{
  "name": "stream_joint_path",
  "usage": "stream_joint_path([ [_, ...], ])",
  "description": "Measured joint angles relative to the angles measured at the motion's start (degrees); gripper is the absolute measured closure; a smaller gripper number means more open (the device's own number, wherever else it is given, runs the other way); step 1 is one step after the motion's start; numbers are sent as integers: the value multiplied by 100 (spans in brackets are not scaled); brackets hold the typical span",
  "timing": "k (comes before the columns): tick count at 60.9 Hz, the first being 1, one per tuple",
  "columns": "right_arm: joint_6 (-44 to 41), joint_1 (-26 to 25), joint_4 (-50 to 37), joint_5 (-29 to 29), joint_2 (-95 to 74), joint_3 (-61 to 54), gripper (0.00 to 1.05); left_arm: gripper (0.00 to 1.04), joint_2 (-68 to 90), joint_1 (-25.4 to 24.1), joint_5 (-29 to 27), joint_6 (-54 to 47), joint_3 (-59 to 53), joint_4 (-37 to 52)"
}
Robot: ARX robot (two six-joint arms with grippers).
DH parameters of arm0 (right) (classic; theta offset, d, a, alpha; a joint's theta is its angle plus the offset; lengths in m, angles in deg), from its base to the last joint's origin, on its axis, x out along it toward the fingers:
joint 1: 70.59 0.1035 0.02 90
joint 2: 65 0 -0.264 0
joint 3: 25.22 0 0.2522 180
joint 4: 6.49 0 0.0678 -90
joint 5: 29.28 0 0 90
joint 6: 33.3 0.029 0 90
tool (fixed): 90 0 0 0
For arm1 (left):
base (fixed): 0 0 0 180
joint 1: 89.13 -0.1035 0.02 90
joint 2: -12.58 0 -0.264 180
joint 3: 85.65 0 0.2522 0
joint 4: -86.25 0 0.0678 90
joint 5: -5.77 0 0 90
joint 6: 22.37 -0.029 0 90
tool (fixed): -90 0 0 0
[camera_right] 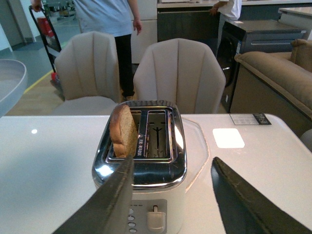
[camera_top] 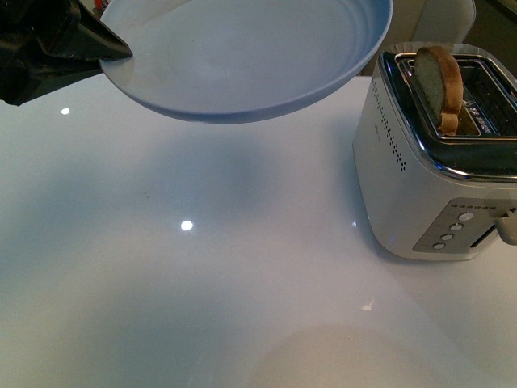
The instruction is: Left arm holds plate, right arm toasts bread
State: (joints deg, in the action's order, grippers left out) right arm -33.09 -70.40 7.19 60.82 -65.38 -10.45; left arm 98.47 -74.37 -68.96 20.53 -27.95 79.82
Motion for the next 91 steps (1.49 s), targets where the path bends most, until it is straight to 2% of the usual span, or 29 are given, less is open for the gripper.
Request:
stream_joint_path([
  [8, 0, 0, 0, 0, 0, 0, 15, 102, 0, -13, 33, 0, -13, 26],
  [12, 0, 0, 0, 0, 2, 0, 7, 102, 0, -31, 52, 0, -22, 35],
  [26, 0, 0, 0, 0, 2, 0, 9, 102, 0, -181, 140, -15, -116, 138],
  [38, 0, 0, 0, 0, 2, 0, 9, 102, 83, -516, 361, -236, -205, 321],
  [50, 0, 0, 0, 0, 2, 0, 9, 102, 638, -1307, 793, -826, -420, 809],
  [53, 0, 0, 0, 0, 2, 0, 9, 102, 960, -1690, 990, -1091, -483, 975],
  [70, 0, 0, 0, 0, 2, 0, 9, 102, 2367, -3161, 1558, -2391, -531, 1471],
  [82, 0, 0, 0, 2, 2, 0, 9, 102, 3392, -3812, 1637, -3117, -289, 1670],
  [91, 0, 0, 0, 0, 2, 0, 9, 102, 4061, -4120, 1694, -3482, 31, 1735],
])
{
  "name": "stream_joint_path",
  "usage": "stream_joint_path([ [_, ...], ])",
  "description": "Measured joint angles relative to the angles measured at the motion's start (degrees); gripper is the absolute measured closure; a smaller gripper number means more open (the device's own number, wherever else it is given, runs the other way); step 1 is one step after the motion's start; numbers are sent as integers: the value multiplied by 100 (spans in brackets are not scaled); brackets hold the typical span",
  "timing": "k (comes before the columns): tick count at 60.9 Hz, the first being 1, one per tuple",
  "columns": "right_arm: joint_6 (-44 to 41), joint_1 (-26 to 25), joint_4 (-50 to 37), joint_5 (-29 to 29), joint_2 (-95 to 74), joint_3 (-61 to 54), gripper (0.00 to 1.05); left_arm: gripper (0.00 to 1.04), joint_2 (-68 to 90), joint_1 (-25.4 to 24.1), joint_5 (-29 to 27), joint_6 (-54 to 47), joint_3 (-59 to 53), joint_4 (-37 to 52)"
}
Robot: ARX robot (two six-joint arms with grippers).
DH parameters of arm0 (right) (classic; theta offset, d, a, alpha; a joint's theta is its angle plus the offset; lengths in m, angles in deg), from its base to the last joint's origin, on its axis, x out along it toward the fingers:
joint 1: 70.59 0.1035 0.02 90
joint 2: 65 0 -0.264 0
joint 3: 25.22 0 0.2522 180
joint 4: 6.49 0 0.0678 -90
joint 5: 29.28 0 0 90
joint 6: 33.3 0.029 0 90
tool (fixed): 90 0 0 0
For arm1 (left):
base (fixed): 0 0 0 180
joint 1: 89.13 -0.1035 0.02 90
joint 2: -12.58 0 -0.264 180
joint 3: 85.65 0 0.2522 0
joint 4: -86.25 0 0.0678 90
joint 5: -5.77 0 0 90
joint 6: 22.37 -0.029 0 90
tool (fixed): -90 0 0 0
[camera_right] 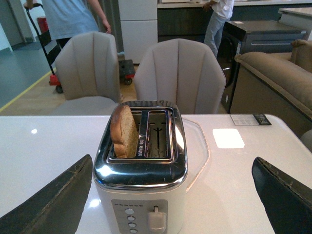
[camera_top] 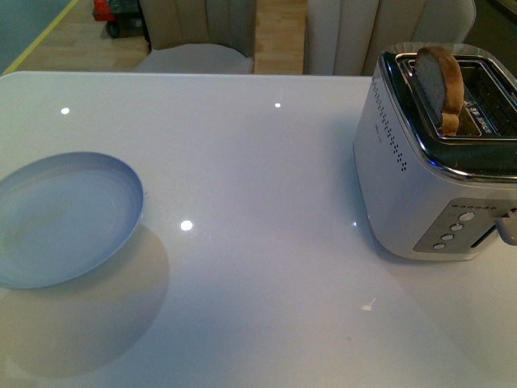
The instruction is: Left arm holds plate, right arm toasts bread
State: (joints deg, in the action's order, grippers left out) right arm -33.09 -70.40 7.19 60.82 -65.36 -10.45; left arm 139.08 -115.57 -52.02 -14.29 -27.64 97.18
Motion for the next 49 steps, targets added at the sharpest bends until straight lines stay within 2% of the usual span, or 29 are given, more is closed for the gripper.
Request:
stream_joint_path([
  [18, 0, 0, 0, 2, 0, 0, 9, 102, 977, -262, 85, -595, 632, 61],
  [38, 0, 0, 0, 2, 2, 0, 9, 102, 1311, -297, 245, -686, 874, 160],
  [49, 0, 0, 0, 0, 2, 0, 9, 74, 1298, -297, 260, -719, 872, 164],
])
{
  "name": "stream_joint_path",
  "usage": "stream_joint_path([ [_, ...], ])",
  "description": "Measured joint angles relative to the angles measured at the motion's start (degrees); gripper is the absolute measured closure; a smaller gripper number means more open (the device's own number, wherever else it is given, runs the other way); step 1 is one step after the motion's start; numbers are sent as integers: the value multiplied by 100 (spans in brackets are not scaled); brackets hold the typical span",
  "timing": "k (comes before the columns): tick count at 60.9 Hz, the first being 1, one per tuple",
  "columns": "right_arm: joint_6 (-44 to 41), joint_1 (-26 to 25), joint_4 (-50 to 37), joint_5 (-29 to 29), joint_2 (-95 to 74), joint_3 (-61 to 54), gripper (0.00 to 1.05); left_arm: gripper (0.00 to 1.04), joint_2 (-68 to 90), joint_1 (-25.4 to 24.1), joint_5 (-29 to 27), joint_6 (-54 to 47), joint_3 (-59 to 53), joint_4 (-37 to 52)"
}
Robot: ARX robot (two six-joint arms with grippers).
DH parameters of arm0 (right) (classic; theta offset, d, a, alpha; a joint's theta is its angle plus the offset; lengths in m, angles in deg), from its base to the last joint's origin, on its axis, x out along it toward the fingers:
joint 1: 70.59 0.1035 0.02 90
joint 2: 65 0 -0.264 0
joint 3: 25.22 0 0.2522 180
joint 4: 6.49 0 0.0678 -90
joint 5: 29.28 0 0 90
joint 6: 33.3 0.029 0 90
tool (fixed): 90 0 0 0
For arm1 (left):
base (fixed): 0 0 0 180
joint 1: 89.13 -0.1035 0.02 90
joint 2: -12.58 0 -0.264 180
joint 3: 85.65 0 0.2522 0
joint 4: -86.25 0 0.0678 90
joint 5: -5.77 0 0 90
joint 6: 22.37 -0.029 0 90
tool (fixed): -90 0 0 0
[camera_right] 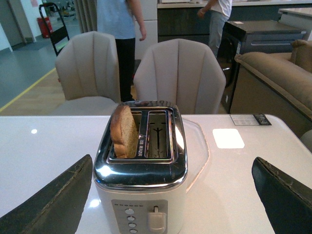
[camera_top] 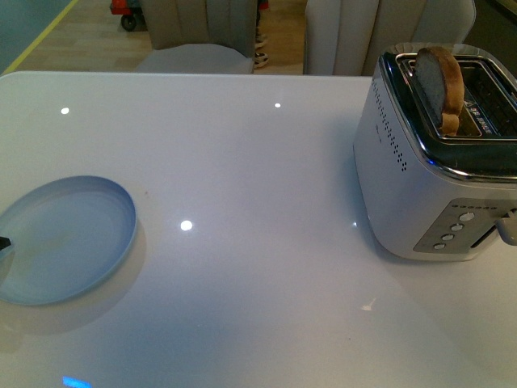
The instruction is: Left arm holds plate, right arm toasts bread
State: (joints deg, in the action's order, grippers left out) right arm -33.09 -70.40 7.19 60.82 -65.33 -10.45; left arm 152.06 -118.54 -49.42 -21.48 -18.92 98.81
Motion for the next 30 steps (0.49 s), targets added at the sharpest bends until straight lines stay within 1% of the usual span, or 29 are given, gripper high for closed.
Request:
stream_joint_path([
  [14, 0, 0, 0, 0, 0, 0, 9, 37, -476, 28, -44, 20, -240, 70],
  [25, -2, 0, 0, 0, 0, 0, 9, 7, -1672, 219, 39, 197, -708, 264],
  [27, 0, 0, 0, 0, 0, 0, 9, 6, -1926, 273, 52, 210, -798, 282],
  [30, 0, 0, 0, 2, 0, 0, 9, 8, -2363, 374, 57, 260, -964, 295],
])
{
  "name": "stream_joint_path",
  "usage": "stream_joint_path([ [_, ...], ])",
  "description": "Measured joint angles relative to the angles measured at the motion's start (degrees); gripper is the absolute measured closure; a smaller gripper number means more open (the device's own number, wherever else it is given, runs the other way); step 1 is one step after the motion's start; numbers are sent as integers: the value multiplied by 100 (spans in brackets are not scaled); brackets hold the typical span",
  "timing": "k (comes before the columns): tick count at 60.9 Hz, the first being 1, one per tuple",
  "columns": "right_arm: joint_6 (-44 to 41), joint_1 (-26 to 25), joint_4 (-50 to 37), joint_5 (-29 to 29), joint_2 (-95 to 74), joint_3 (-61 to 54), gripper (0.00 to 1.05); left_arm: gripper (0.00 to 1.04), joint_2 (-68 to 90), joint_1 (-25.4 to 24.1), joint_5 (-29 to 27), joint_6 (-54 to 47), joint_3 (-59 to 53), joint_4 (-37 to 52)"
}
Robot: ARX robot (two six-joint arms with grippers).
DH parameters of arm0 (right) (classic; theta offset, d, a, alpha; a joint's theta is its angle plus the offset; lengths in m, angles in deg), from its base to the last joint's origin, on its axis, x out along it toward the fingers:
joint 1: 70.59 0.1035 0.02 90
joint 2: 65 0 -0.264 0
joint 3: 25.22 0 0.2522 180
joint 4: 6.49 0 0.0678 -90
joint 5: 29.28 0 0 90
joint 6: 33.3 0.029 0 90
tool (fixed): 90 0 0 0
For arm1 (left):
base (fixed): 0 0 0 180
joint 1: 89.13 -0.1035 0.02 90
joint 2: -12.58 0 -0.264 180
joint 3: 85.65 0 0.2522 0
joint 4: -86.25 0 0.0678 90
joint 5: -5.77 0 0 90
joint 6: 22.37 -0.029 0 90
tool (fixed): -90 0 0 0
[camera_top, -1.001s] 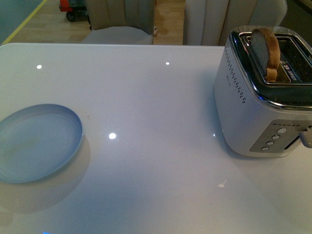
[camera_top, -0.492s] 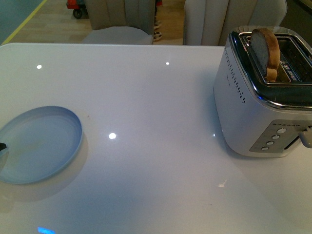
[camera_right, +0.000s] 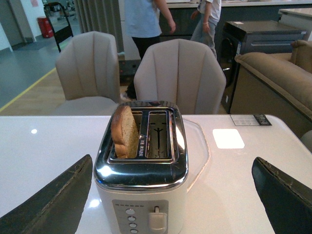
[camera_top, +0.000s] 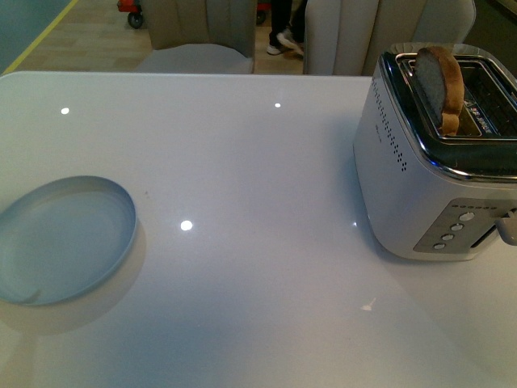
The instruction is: Left arm holds plate, right arm toasts bread
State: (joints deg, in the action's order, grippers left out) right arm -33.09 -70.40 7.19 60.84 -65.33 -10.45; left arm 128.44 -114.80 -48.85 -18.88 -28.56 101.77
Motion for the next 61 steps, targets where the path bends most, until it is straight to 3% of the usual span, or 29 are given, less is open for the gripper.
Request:
stream_joint_path([
  [20, 0, 0, 0, -2, 0, 0, 9, 7, -2564, 769, -2, 977, -1425, 501],
  [37, 0, 0, 0, -2, 0, 0, 9, 7, -4631, 1617, -695, 1974, -2730, 520],
  [39, 0, 0, 0, -2, 0, 0, 9, 10, -4739, 1775, -1147, 1818, -2940, 835],
  [41, 0, 0, 0, 0, 0, 0, 9, 18, -4903, 2114, -2135, 1403, -3331, 1709],
  [46, 0, 0, 0, -2, 4, 0, 9, 33, -5276, 2487, -3176, 608, -3783, 2566],
  [52, 0, 0, 0, 2, 7, 0, 9, 50, -5790, 2531, -3547, 63, -3926, 2426],
  [61, 0, 0, 0, 0, 7, 0, 9, 78, -6474, 2557, -3539, -197, -4109, 1853],
])
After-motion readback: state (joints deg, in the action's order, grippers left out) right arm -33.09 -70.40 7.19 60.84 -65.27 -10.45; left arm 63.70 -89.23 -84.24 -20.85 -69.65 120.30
